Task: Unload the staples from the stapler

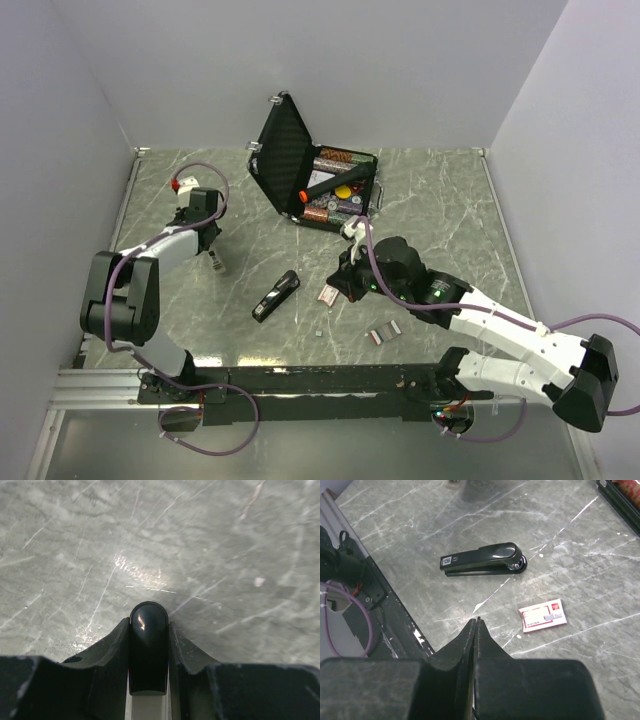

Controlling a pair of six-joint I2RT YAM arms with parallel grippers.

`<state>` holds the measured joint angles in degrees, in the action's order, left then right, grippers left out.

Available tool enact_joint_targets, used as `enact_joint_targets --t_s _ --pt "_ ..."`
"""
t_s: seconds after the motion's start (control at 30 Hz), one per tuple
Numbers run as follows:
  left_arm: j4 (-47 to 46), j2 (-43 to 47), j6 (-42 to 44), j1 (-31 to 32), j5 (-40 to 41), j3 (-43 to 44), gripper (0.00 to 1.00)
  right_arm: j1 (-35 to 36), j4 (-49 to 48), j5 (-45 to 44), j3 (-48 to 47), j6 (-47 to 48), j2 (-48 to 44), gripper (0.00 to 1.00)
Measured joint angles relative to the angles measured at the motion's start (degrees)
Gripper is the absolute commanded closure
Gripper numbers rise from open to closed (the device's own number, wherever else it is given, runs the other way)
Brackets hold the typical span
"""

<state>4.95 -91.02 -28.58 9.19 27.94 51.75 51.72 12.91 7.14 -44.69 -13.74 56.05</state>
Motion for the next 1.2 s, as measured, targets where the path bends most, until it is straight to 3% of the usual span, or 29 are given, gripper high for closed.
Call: enact_joint_targets --t_s 0.3,0.67,0.87,1.0,1.2 --pt "-0.2 -1.9 0.0 0.0 2.3 0.0 0.54 0.0 0.0 0.0 0.0 0.0 -0.8 1.0" --pt "0.4 -1.4 -1.1 0.0 2.3 0.1 0.46 0.0 0.1 0.0 0.1 0.0 -1.0 1.0" --pt "3.0 6.9 -1.6 1.5 -1.7 1.2 0.46 0.0 0.4 -0.4 0.1 0.1 -1.9 0.99" --pt "2.3 14.2 -0.8 3.1 -8.9 1.9 0.41 0.0 1.3 -0.5 0.1 0.3 -2.0 0.9" --pt "2.0 19.8 2.3 7.3 -20.3 1.9 0.4 0.0 4.0 -1.3 0.0 1.6 -3.2 0.66"
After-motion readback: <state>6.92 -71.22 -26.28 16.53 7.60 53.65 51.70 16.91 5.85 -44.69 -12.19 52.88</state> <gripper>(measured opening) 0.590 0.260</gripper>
